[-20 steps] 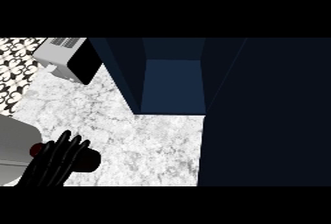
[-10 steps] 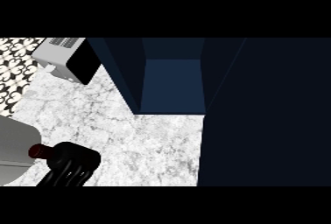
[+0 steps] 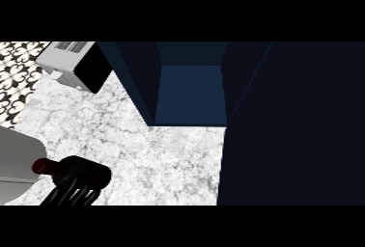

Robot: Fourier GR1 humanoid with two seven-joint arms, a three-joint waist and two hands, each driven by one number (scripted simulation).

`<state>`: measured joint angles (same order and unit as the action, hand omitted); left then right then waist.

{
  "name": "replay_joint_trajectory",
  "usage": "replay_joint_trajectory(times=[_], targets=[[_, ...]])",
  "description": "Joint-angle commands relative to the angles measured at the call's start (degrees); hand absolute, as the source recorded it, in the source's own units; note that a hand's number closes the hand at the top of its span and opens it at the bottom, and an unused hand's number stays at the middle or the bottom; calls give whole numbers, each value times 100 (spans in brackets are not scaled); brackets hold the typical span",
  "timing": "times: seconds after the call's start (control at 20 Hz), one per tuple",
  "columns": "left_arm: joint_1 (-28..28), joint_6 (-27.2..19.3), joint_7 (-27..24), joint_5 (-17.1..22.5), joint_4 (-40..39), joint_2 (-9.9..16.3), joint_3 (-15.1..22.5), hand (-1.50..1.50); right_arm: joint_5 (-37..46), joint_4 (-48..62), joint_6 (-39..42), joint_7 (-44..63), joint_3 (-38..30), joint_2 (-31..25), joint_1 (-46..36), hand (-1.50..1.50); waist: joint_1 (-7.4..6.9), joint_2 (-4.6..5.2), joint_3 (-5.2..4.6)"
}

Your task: Pick up the wine, place it into the cabinet and close the cabinet

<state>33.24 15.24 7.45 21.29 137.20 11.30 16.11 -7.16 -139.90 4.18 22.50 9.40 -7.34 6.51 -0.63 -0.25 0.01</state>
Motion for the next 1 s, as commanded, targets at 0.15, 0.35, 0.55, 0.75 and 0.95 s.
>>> replay_joint_trajectory(times=[0.15, 0.35, 0.55, 0.75, 0.95], targets=[[212, -286, 262, 268, 1400, 61, -193, -150, -389, -277, -31, 396, -439, -161, -298, -150, -12, 3, 5], [136, -448, 468, 572, 1429, 147, -635, -150, 83, -647, -260, 845, 24, -76, -376, -150, 11, -3, -2], [-67, -294, 343, 956, 1170, 286, -1309, -150, 159, -794, -358, 795, 93, 27, -263, -150, 30, -13, -5], [-277, -244, 376, 1302, 774, 360, -1909, -150, 247, -510, -279, 568, 179, 41, -250, -150, 32, 7, -3], [-529, -334, 526, 1328, 661, 278, -2033, -150, 154, -721, -410, 863, 14, 6, -467, -150, 43, 7, -4]])
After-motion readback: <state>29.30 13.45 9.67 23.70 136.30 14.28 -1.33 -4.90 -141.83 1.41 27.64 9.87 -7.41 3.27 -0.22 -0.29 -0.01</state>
